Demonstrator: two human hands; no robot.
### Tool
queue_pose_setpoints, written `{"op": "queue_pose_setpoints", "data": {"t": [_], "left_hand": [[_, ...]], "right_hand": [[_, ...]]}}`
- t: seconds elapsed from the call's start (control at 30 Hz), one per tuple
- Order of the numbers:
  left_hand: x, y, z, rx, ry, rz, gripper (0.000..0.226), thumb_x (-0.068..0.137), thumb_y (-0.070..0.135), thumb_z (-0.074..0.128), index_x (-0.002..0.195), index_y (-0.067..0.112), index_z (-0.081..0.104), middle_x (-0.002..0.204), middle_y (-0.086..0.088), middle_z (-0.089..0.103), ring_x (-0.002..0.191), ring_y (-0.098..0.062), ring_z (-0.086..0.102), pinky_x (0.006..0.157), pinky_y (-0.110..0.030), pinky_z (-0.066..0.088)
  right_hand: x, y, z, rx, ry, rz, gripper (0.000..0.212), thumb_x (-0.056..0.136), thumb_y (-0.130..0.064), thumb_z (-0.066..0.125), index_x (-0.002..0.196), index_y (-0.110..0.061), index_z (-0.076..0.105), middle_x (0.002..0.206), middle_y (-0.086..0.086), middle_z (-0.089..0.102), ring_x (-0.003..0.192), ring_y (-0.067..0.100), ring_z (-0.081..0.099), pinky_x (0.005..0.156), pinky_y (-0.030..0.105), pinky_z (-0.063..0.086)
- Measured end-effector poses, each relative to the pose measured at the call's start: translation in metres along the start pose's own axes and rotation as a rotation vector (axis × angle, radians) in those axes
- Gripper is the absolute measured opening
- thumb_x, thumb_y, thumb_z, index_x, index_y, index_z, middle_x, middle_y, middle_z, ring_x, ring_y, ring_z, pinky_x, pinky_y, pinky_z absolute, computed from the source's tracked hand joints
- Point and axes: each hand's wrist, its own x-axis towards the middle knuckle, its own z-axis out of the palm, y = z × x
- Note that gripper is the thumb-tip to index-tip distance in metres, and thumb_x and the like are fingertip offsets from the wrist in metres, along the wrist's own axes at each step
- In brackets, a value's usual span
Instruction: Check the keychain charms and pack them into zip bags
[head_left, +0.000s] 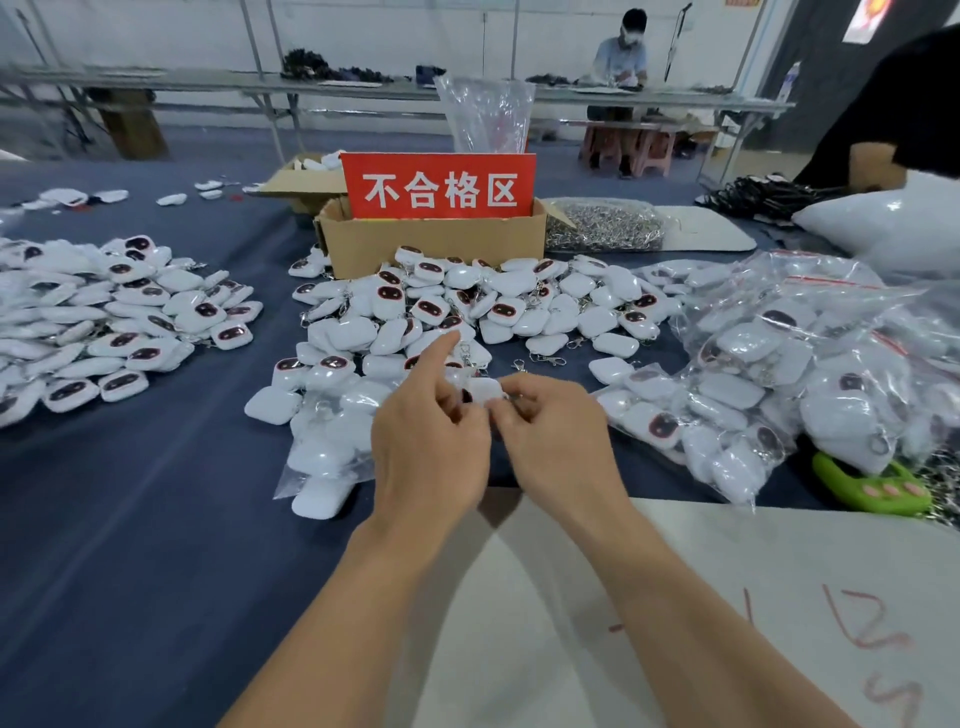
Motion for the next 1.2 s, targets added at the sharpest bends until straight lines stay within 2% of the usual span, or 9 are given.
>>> {"op": "queue_pose_setpoints", "data": {"t": [0.13,0.27,0.33,0.43,0.53,0.63,0.77,1.0,1.2], "left_hand": [[0.001,0.004,-0.005,-0.112,0.046,0.059,0.065,0.078,0.014,0.051,0.139,0.035,0.06,0.079,0.015,0.056,0.076,-0.009,0.055,0.072,-0.011,0.042],[0.003,0.002,-0.008,-0.168,0.092,0.114,0.062,0.08,0.013,0.051,0.136,0.038,0.06,0.07,0.012,0.052,0.072,-0.012,0.054,0.072,-0.021,0.046],[0.006,0.0,-0.009,-0.141,0.154,0.133,0.059,0.083,0.013,0.053,0.137,0.034,0.061,0.068,0.007,0.051,0.071,-0.011,0.054,0.069,-0.013,0.043],[0.012,-0.003,-0.011,-0.211,0.263,0.032,0.059,0.083,0.011,0.051,0.138,0.031,0.061,0.071,0.009,0.054,0.069,-0.005,0.053,0.07,-0.007,0.04],[0.017,-0.005,-0.014,-0.34,0.32,-0.046,0.057,0.084,0.008,0.05,0.137,0.028,0.063,0.064,0.014,0.048,0.066,-0.002,0.05,0.071,-0.007,0.041],[0.021,-0.003,-0.016,-0.411,0.348,-0.027,0.054,0.086,0.004,0.049,0.134,0.023,0.065,0.063,0.014,0.043,0.063,-0.003,0.046,0.068,-0.008,0.042],[0.016,-0.003,-0.017,-0.316,0.363,0.153,0.047,0.09,0.004,0.049,0.131,0.019,0.067,0.065,0.013,0.043,0.063,-0.006,0.044,0.066,-0.012,0.04],[-0.001,-0.014,0.015,0.321,-0.278,0.161,0.034,0.089,0.029,0.061,0.121,0.039,0.067,0.084,0.008,0.069,0.086,-0.019,0.064,0.07,-0.029,0.037],[-0.007,-0.008,0.018,0.283,-0.33,0.155,0.014,0.083,0.034,0.06,0.091,0.034,0.072,0.063,0.013,0.058,0.067,-0.009,0.054,0.058,-0.026,0.037]], "right_hand": [[0.003,-0.01,0.013,0.079,-0.164,-0.071,0.027,0.083,-0.004,0.053,0.062,-0.022,0.056,0.053,-0.009,0.049,0.058,0.009,0.039,0.054,0.03,0.036],[0.002,-0.007,0.015,0.079,-0.289,-0.113,0.033,0.087,-0.003,0.051,0.106,-0.025,0.066,0.085,-0.003,0.074,0.074,0.014,0.062,0.071,0.035,0.053],[0.004,-0.005,0.01,0.184,-0.171,-0.052,0.061,0.09,0.002,0.052,0.134,-0.04,0.055,0.106,-0.009,0.078,0.084,0.008,0.07,0.082,0.028,0.053],[0.011,0.002,-0.007,0.372,0.076,0.041,0.061,0.088,0.009,0.048,0.123,-0.039,0.06,0.107,-0.011,0.078,0.071,0.012,0.073,0.07,0.019,0.05],[0.012,0.02,-0.023,0.056,0.146,0.092,0.05,0.093,0.001,0.05,0.125,-0.036,0.059,0.117,-0.007,0.074,0.087,0.003,0.069,0.077,0.013,0.049],[0.011,0.036,-0.02,-0.427,0.001,0.116,0.057,0.096,-0.022,0.059,0.151,-0.025,0.044,0.138,0.007,0.058,0.131,0.026,0.048,0.109,0.038,0.037],[0.016,0.036,-0.009,-0.709,-0.051,-0.042,0.035,0.096,-0.031,0.054,0.13,-0.021,0.055,0.112,-0.001,0.06,0.119,0.026,0.049,0.097,0.035,0.022],[0.011,0.029,-0.019,-0.36,-0.017,-0.002,0.048,0.081,0.005,0.056,0.111,-0.03,0.045,0.101,-0.003,0.059,0.094,0.023,0.055,0.073,0.029,0.037],[-0.004,0.025,-0.033,-0.147,0.021,0.057,0.031,0.092,-0.011,0.066,0.109,-0.033,0.053,0.091,-0.005,0.064,0.076,0.003,0.059,0.064,0.007,0.041]]}}
